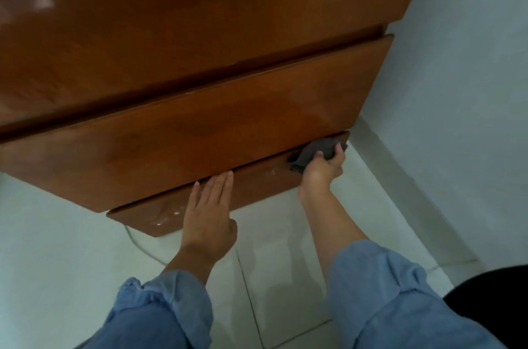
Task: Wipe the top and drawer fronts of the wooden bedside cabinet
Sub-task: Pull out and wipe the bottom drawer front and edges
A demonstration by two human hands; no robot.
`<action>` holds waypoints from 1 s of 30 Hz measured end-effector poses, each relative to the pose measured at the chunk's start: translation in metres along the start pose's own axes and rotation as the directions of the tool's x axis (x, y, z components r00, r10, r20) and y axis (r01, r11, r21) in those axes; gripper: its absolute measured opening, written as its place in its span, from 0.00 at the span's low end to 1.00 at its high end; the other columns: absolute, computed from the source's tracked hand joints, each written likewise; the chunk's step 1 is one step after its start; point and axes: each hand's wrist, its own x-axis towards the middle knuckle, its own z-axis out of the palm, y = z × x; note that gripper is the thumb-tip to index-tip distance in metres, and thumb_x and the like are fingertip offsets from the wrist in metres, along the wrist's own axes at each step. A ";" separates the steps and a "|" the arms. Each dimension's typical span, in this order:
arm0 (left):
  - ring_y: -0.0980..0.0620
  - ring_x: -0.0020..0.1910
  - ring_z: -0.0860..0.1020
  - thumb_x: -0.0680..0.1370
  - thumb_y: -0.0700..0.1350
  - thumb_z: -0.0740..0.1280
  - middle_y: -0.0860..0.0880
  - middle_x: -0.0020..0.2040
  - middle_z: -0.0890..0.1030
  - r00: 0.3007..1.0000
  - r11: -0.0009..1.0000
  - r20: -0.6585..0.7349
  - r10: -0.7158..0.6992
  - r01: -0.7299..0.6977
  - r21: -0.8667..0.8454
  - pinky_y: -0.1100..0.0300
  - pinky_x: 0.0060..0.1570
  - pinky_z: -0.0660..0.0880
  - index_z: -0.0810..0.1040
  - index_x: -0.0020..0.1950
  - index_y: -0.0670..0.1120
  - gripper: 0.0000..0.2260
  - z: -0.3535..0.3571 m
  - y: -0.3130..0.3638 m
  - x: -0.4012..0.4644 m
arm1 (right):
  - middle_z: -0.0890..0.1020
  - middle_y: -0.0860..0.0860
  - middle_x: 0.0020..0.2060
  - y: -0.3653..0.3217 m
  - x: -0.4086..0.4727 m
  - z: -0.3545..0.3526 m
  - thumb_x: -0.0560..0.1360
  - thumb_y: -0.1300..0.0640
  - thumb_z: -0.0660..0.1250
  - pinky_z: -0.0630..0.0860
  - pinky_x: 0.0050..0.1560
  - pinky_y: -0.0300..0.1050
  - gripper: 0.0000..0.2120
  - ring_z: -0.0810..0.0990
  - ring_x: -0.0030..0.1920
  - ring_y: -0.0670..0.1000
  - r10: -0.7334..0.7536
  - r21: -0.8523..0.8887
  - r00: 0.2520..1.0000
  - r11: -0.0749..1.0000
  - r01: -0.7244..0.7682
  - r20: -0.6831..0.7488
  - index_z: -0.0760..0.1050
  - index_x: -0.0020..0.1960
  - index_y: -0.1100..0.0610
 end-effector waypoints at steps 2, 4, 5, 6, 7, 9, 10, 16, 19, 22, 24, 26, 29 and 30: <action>0.51 0.78 0.49 0.71 0.47 0.64 0.49 0.80 0.51 1.000 1.000 -0.017 0.012 -0.012 -0.013 0.48 0.76 0.42 0.42 0.79 0.47 0.43 0.008 -0.007 0.000 | 0.61 0.55 0.69 0.007 0.000 0.010 0.79 0.63 0.58 0.73 0.61 0.54 0.18 0.70 0.63 0.57 -0.030 0.014 0.997 0.999 0.031 -0.073 0.64 0.68 0.52; 0.50 0.75 0.56 0.64 0.49 0.67 0.47 0.77 0.61 0.999 0.999 -0.036 0.032 -0.032 -0.025 0.49 0.74 0.47 0.51 0.79 0.46 0.46 0.017 -0.012 0.001 | 0.70 0.56 0.57 0.017 0.012 0.010 0.79 0.57 0.56 0.74 0.44 0.50 0.14 0.74 0.50 0.55 0.110 0.238 0.989 0.968 -0.085 -0.097 0.64 0.64 0.55; 0.50 0.74 0.57 0.61 0.50 0.67 0.47 0.76 0.64 0.998 0.999 -0.044 0.039 -0.040 -0.032 0.48 0.73 0.49 0.53 0.78 0.45 0.47 0.020 -0.013 0.002 | 0.73 0.56 0.47 0.024 0.022 0.008 0.79 0.54 0.55 0.71 0.36 0.45 0.13 0.74 0.41 0.54 0.175 0.309 0.979 0.941 -0.136 -0.101 0.65 0.61 0.57; 0.49 0.73 0.59 0.60 0.52 0.68 0.46 0.75 0.66 0.998 0.998 -0.043 0.045 -0.047 -0.046 0.49 0.73 0.49 0.55 0.78 0.45 0.48 0.023 -0.014 0.003 | 0.73 0.55 0.40 0.032 0.032 0.005 0.79 0.52 0.54 0.67 0.31 0.41 0.11 0.72 0.34 0.53 0.223 0.370 0.971 0.912 -0.177 -0.086 0.65 0.57 0.57; 0.48 0.73 0.60 0.59 0.53 0.68 0.46 0.74 0.66 0.998 0.997 -0.046 0.048 -0.051 -0.058 0.49 0.73 0.49 0.55 0.78 0.45 0.48 0.024 -0.014 0.004 | 0.71 0.55 0.35 0.041 0.040 0.002 0.80 0.52 0.53 0.65 0.28 0.39 0.09 0.69 0.30 0.52 0.245 0.372 0.967 0.906 -0.201 -0.075 0.65 0.52 0.57; 0.47 0.72 0.60 0.59 0.55 0.69 0.46 0.74 0.66 0.996 0.996 -0.064 0.062 -0.065 -0.057 0.49 0.73 0.48 0.55 0.78 0.44 0.50 0.025 -0.015 0.007 | 0.70 0.55 0.32 0.057 0.050 -0.003 0.81 0.55 0.50 0.65 0.27 0.40 0.08 0.67 0.27 0.52 0.281 0.295 0.958 0.921 -0.253 -0.058 0.63 0.46 0.55; 0.47 0.72 0.60 0.59 0.55 0.68 0.45 0.74 0.66 0.996 0.996 -0.062 0.069 -0.071 -0.045 0.48 0.73 0.48 0.55 0.78 0.44 0.50 0.026 -0.015 0.007 | 0.70 0.55 0.32 0.066 0.054 -0.004 0.81 0.57 0.50 0.65 0.27 0.42 0.09 0.68 0.26 0.52 0.289 0.249 0.956 0.930 -0.270 -0.042 0.63 0.43 0.54; 0.46 0.74 0.59 0.60 0.56 0.67 0.45 0.75 0.64 0.998 0.998 -0.029 0.058 -0.058 -0.017 0.47 0.73 0.48 0.53 0.78 0.43 0.50 0.028 -0.013 0.008 | 0.74 0.55 0.53 0.069 0.019 -0.017 0.76 0.59 0.61 0.73 0.41 0.45 0.16 0.75 0.44 0.53 0.090 -0.081 0.993 0.992 -0.096 -0.074 0.66 0.63 0.53; 0.46 0.74 0.59 0.61 0.52 0.67 0.45 0.75 0.64 0.997 0.998 -0.042 0.066 -0.067 -0.012 0.47 0.73 0.48 0.52 0.78 0.43 0.48 0.028 -0.016 0.007 | 0.70 0.52 0.60 0.059 -0.027 -0.012 0.77 0.60 0.63 0.74 0.52 0.38 0.19 0.73 0.55 0.49 -0.186 -0.141 0.981 0.974 0.177 -0.060 0.66 0.68 0.54; 0.47 0.73 0.60 0.62 0.47 0.67 0.44 0.75 0.65 0.994 0.995 -0.053 0.096 -0.094 0.032 0.46 0.72 0.52 0.53 0.77 0.42 0.45 0.027 -0.022 0.006 | 0.63 0.55 0.65 0.062 -0.051 0.013 0.79 0.62 0.59 0.73 0.53 0.33 0.20 0.71 0.59 0.53 -0.223 -0.132 0.973 0.965 0.228 0.055 0.60 0.69 0.58; 0.47 0.73 0.61 0.62 0.45 0.68 0.43 0.74 0.66 0.991 0.992 -0.066 0.119 -0.115 0.056 0.46 0.71 0.53 0.55 0.77 0.42 0.44 0.029 -0.024 0.006 | 0.60 0.58 0.67 0.067 -0.054 0.028 0.80 0.62 0.56 0.74 0.53 0.44 0.18 0.70 0.59 0.57 -0.098 -0.096 0.995 0.991 0.099 0.016 0.59 0.69 0.57; 0.47 0.73 0.60 0.64 0.46 0.64 0.44 0.74 0.66 0.988 0.992 -0.097 0.121 -0.118 0.035 0.46 0.72 0.51 0.56 0.77 0.42 0.42 0.032 -0.024 0.006 | 0.63 0.58 0.68 0.073 -0.046 0.037 0.81 0.58 0.53 0.71 0.47 0.48 0.16 0.71 0.54 0.57 0.126 0.064 0.990 0.991 -0.121 -0.069 0.60 0.69 0.58; 0.47 0.74 0.59 0.63 0.50 0.55 0.45 0.74 0.65 0.988 0.994 -0.122 0.097 -0.102 -0.030 0.46 0.72 0.51 0.57 0.77 0.43 0.40 0.033 -0.022 0.008 | 0.65 0.60 0.69 0.083 -0.031 0.037 0.82 0.54 0.51 0.67 0.60 0.49 0.22 0.71 0.61 0.59 0.359 0.119 0.920 0.932 -0.343 -0.160 0.56 0.73 0.63; 0.48 0.74 0.59 0.63 0.50 0.54 0.45 0.75 0.65 0.987 0.994 -0.126 0.102 -0.106 -0.030 0.46 0.72 0.51 0.57 0.77 0.43 0.41 0.034 -0.022 0.009 | 0.63 0.61 0.71 0.088 -0.025 0.037 0.82 0.51 0.49 0.63 0.66 0.50 0.25 0.66 0.68 0.60 0.422 0.150 0.888 0.905 -0.399 -0.184 0.55 0.74 0.65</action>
